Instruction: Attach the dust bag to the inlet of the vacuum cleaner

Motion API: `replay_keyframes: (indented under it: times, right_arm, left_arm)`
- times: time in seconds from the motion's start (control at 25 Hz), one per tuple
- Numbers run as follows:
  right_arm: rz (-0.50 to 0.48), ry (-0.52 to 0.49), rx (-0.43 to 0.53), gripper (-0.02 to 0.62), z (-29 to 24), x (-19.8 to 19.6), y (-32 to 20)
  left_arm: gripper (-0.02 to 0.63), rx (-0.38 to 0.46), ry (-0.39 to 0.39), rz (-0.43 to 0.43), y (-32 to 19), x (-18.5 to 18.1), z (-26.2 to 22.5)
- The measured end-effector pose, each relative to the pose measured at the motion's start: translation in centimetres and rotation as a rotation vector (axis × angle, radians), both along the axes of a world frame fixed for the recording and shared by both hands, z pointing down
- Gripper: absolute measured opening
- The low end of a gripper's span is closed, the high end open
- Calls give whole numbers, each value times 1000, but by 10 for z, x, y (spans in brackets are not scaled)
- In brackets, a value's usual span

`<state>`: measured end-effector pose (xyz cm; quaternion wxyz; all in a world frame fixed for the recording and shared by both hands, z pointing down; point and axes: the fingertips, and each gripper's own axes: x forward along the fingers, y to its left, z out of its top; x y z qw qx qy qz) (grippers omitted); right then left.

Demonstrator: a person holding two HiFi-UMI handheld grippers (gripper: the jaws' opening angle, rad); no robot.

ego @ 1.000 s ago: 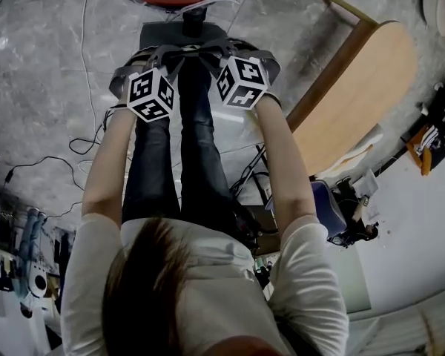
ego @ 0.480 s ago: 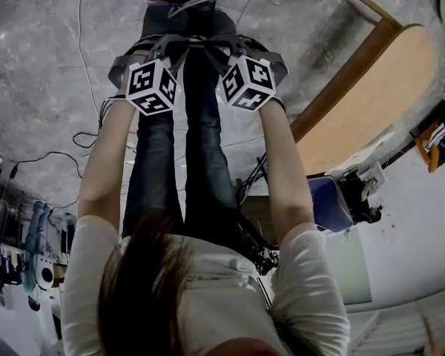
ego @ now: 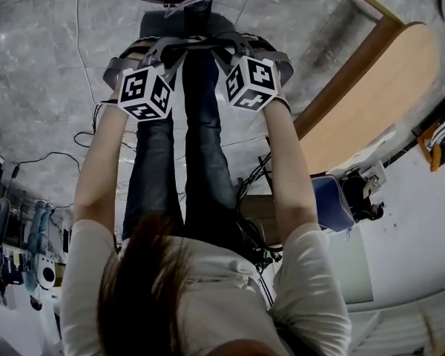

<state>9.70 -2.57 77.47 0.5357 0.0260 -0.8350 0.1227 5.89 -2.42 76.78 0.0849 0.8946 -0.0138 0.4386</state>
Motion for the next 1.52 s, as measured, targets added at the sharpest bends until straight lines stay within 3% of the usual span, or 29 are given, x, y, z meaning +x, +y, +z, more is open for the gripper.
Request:
replay_keyframes:
  times: [0.12,0.32,0.8,1.12,1.28,1.52]
  right_arm:
    - [-33,14,4,80,4,-2,-1]
    - [-51,28,52,34,5,-2,-10]
    - [41,50,81,29,7,-2,-24]
    - [191,45,57,28,11,3,-29]
    - [226,69,76,34,12,5,-36]
    - [147,92,101,38,15,2,-49]
  left_arm:
    - [37,10,0,5,-3,1,1]
    - [37,31,-9,16,-9,1,0]
    - [38,88,-32,15,-26,1,3]
    - [57,116,-64,53,-43,8,7]
    - [60,89,-54,-16,-46,9,8]
    - [58,45,-31,-183,-45,3,11]
